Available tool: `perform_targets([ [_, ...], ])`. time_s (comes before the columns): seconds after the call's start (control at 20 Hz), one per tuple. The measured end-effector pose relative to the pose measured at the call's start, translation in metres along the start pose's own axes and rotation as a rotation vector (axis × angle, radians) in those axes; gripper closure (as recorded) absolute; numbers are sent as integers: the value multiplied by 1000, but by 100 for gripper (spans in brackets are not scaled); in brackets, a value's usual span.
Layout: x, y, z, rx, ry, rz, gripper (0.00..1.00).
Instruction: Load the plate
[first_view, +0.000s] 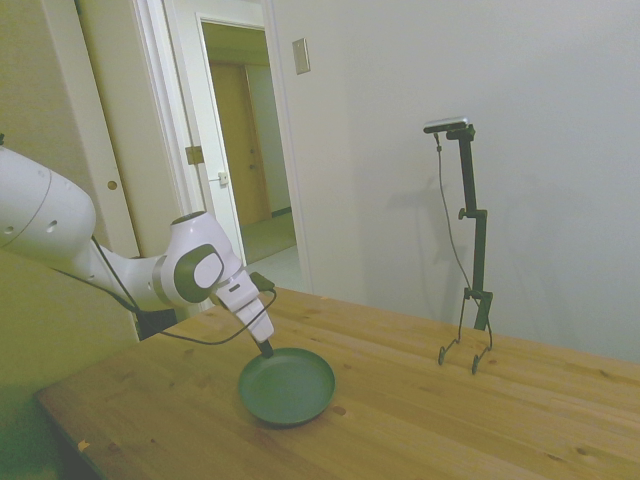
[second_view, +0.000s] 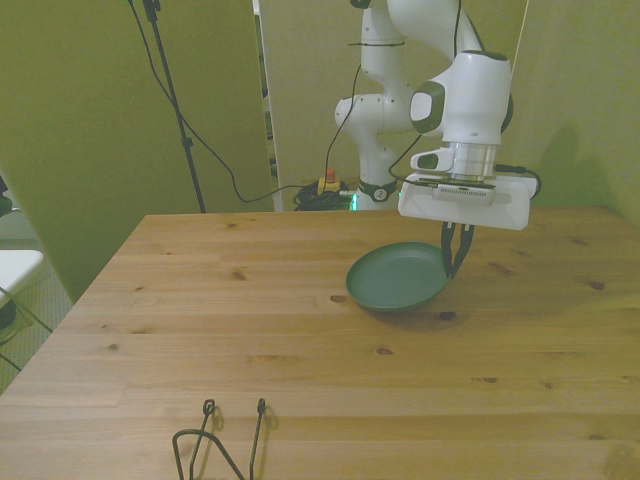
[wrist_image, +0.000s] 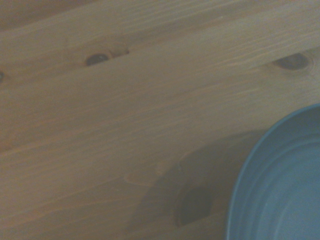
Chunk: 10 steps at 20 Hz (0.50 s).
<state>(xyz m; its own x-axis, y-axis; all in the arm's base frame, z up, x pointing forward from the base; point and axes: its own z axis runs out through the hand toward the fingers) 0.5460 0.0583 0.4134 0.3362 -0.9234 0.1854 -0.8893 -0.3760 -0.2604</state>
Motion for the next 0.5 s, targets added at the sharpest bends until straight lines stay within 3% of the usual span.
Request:
perform_targets([
  [0.5, 15, -42, -60, 55, -43, 52, 100],
])
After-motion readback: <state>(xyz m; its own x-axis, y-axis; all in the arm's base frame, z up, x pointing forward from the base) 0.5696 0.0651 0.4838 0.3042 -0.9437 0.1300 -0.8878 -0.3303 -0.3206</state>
